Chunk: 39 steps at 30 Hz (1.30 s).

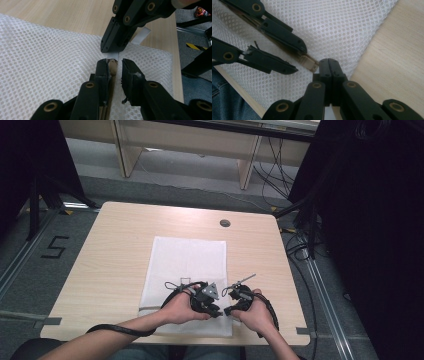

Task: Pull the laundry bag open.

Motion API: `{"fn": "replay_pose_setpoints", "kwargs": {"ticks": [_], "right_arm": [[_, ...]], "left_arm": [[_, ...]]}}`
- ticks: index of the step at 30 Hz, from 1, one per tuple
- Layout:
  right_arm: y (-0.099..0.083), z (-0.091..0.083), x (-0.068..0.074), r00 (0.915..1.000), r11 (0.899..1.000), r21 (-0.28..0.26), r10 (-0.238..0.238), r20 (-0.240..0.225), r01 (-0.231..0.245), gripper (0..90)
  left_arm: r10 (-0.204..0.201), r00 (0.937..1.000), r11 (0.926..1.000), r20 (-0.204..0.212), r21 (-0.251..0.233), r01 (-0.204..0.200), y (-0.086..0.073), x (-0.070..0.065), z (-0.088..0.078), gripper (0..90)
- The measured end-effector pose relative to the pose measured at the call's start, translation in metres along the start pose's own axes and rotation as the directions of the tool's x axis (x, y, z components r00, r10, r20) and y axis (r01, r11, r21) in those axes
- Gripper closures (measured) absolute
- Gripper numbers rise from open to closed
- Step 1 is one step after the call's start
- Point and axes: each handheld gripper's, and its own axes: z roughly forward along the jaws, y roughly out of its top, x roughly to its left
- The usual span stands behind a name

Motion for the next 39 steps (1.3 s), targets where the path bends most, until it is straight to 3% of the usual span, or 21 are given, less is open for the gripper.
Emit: {"fn": "replay_pose_setpoints", "kwargs": {"ticks": [1,2,3,20,31,33,39], "right_arm": [[0.0,0.0,0.0,1.0,1.0,-0.001,0.002,-0.001,-0.002,90.0],[0.0,0.0,0.0,1.0,1.0,0.001,0.002,-0.001,-0.002,90.0],[0.0,0.0,0.0,1.0,1.0,0.0,0.0,0.0,0.0,90.0],[0.0,0.001,-0.001,0.9999,1.0,0.003,0.012,-0.006,-0.012,90.0],[0.0,0.001,-0.002,0.9998,1.0,0.005,0.02,-0.008,-0.02,90.0],[0.0,0.001,-0.001,0.9999,1.0,0.006,0.014,-0.007,-0.014,90.0],[0.001,0.002,0.001,0.9999,1.0,0.015,0.008,0.011,-0.008,90.0]], "left_arm": [[-0.014,0.9999,0.9999,-0.002,-0.001,0.014,0.0,-0.001,0.001,74.5],[0.003,1.0,1.0,-0.003,0.006,-0.003,0.0,-0.001,0.002,74.5],[-0.012,0.9999,0.9999,-0.005,0.002,0.012,0.0,-0.002,0.004,74.6],[-0.01,0.9999,0.9999,-0.007,0.011,0.01,0.003,-0.001,0.012,78.8],[-0.034,0.9994,0.999,-0.002,0.028,0.034,0.005,0.0,0.013,81.7],[-0.01,0.9999,0.9992,-0.007,0.039,0.01,0.006,0.0,0.012,81.8],[-0.013,0.9998,0.9989,-0.013,0.046,0.014,0.007,0.0,0.011,82.0]]}}
